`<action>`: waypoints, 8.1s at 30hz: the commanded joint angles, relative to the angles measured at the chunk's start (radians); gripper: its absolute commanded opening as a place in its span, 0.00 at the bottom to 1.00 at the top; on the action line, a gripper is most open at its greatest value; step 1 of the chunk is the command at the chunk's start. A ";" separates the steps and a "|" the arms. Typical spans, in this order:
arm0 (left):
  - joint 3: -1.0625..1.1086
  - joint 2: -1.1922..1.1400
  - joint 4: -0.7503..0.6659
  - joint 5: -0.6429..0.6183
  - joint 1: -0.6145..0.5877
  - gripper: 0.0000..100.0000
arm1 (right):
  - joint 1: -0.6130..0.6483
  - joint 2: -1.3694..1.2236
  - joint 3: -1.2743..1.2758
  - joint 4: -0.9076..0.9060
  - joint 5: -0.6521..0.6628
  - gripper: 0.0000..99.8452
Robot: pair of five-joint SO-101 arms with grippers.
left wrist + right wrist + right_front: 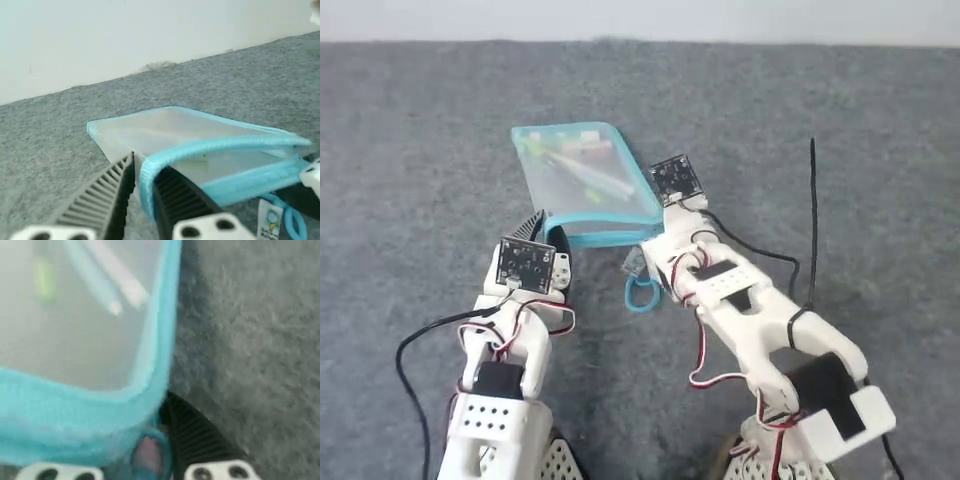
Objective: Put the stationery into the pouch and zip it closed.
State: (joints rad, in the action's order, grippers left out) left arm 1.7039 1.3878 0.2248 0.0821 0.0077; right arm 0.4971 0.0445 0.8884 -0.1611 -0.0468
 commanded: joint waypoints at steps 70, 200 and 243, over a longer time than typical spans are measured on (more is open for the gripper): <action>-0.012 -0.011 -0.034 0.012 0.015 0.01 | -0.045 0.208 -0.144 -0.481 0.236 0.02; -0.124 -0.014 0.215 -0.052 0.123 0.01 | 0.476 0.664 -0.316 -1.129 0.451 0.15; -0.145 -0.012 0.219 -0.051 0.086 0.01 | 0.171 0.619 -0.051 -0.763 0.580 0.33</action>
State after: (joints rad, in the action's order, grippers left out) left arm 1.6042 1.3894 0.4411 0.0238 0.1043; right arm 0.6874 0.7211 0.9191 -0.9620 0.5501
